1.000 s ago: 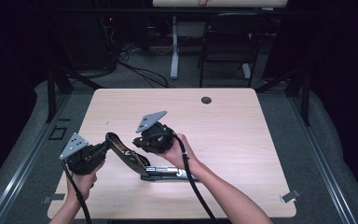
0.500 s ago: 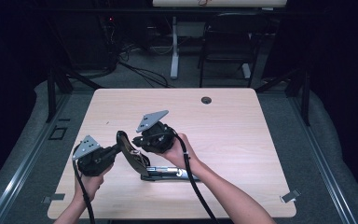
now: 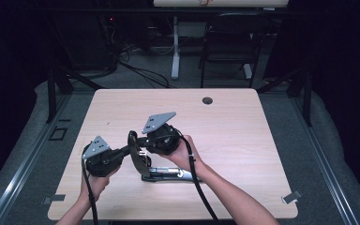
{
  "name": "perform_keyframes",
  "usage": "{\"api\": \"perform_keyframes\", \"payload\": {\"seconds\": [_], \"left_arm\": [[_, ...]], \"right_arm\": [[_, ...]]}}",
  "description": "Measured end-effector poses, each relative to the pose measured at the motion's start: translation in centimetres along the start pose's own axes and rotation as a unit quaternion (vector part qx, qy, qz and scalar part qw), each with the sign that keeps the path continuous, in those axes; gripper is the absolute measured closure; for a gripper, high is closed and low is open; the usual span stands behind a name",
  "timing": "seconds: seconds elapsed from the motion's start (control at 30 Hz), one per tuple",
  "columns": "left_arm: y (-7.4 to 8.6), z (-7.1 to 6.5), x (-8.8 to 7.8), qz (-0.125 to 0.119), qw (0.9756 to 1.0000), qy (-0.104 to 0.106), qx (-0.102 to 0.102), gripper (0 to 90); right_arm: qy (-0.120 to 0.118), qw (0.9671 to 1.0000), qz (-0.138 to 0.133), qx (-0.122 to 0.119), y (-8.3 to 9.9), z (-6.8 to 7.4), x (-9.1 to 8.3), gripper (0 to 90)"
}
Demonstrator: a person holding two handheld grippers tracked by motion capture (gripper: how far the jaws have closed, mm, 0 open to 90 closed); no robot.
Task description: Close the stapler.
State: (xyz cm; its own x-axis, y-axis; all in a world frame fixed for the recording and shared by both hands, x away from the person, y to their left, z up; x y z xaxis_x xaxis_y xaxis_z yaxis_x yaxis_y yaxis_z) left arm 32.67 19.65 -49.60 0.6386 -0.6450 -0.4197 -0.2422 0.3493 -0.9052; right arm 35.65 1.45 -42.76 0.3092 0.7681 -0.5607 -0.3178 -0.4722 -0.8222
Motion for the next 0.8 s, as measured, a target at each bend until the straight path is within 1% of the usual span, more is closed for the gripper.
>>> {"api": "perform_keyframes", "payload": {"seconds": [0.07,0.1,0.13,0.17,0.2,0.27,0.3,0.33,0.43,0.57,0.73,0.8], "left_arm": [[0.1,-0.1,0.2,0.008,1.0000,0.002,0.000,90.0],[0.1,-0.1,0.3,0.009,1.0000,0.003,0.001,90.0],[0.1,-0.1,0.4,0.007,1.0000,0.003,-0.001,90.0],[0.1,-0.2,0.5,0.011,0.9999,0.006,0.001,90.0],[0.1,-0.3,0.6,0.010,0.9999,0.005,0.002,90.0],[0.0,-0.5,0.8,0.010,0.9999,0.011,0.006,90.0],[0.0,-0.6,0.8,0.012,0.9999,0.007,0.008,90.0],[0.0,-0.6,0.9,0.011,0.9999,0.008,0.008,90.0],[0.0,-0.6,1.0,0.013,0.9998,0.012,0.008,90.0],[0.2,-0.7,1.2,0.017,0.9997,0.015,0.003,90.0],[0.4,-0.8,1.4,0.025,0.9995,0.021,0.002,90.0],[0.4,-0.9,1.5,0.030,0.9992,0.024,0.002,90.0]], "right_arm": [[-0.001,0.9999,-0.008,0.007,0.3,-0.1,-0.2,89.5],[-0.001,0.9999,-0.007,0.008,0.4,-0.2,-0.3,89.8],[0.000,1.0000,-0.006,0.007,0.5,-0.2,-0.4,90.0],[-0.002,0.9999,-0.008,0.008,0.6,-0.2,-0.5,90.0],[-0.003,0.9999,-0.008,0.007,0.7,-0.2,-0.6,90.0],[-0.002,0.9999,-0.010,0.005,0.9,0.0,-0.8,90.0],[-0.001,0.9999,-0.011,0.004,0.9,0.1,-0.9,90.0],[0.001,0.9999,-0.011,0.003,0.9,0.1,-1.0,90.0],[0.000,0.9999,-0.011,0.006,1.1,0.1,-1.2,90.0],[-0.004,0.9999,-0.012,0.010,1.3,-0.1,-1.2,90.0],[-0.003,0.9999,-0.011,0.011,1.6,-0.2,-1.5,90.0],[-0.002,0.9998,-0.017,0.014,1.7,-0.3,-2.0,90.0]]}}
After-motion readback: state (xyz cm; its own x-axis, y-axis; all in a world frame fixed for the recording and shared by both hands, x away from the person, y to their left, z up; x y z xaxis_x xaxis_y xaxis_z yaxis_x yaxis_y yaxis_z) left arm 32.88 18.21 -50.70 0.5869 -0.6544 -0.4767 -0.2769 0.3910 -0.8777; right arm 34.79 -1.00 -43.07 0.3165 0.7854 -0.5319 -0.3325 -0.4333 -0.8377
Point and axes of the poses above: each handheld gripper's, and its own axes: x roughly forward along the jaws, y roughly out of its underside, z roughly to its left, the point moved 3 cm from there along x, roughly forward along the jaws, and after that the axes turned 11 degrees about x, right-handed, at the moved point
